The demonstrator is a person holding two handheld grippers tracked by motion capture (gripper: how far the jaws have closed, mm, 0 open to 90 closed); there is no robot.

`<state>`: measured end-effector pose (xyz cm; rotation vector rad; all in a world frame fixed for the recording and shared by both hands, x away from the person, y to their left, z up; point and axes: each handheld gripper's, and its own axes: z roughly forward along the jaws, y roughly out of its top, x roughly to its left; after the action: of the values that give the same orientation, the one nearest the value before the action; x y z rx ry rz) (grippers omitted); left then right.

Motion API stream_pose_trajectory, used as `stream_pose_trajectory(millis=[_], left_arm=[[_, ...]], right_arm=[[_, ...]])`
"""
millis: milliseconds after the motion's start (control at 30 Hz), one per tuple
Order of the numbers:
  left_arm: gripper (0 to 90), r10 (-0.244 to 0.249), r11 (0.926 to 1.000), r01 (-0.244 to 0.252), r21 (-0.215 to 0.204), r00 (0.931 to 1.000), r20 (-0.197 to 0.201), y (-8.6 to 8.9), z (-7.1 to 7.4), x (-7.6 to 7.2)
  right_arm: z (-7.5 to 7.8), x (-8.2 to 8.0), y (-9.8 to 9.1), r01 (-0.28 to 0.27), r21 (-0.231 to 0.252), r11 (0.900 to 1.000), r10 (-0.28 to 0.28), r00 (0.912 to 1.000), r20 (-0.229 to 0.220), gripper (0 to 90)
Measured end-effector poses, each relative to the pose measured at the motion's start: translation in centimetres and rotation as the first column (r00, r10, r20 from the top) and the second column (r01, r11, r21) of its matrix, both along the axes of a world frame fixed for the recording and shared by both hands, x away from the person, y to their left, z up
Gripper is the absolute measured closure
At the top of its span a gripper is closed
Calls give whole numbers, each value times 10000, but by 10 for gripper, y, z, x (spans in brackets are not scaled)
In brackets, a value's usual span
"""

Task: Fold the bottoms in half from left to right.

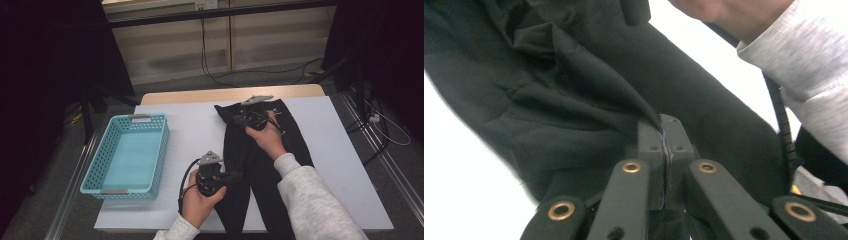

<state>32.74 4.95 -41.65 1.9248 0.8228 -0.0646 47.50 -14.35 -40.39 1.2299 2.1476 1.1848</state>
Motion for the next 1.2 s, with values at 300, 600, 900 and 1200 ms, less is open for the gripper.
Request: stream_pose_trajectory(millis=[300, 600, 900, 1200], left_arm=[[892, -427, 9985, 426, -356, 9991, -40, -24, 9, 4], [472, -493, 9962, 517, -699, 9982, 354, -61, 23, 16], [259, 290, 9931, -385, 1109, 9959, 862, -14, -5, 41], [201, 644, 9751, -868, 2039, 9914, 1140, 24, -19, 58]], right_arm=[[11, -7, -42, 683, 458, 9966, -685, 9977, 15, 900], [33, -3, -128, 2491, 551, 9669, -2501, 9682, 115, 740], [3, -36, -127, 1928, -518, 9799, -1943, 9805, -276, 482], [-23, -87, -115, 1335, -951, 9865, -1398, 9882, -631, 385]])
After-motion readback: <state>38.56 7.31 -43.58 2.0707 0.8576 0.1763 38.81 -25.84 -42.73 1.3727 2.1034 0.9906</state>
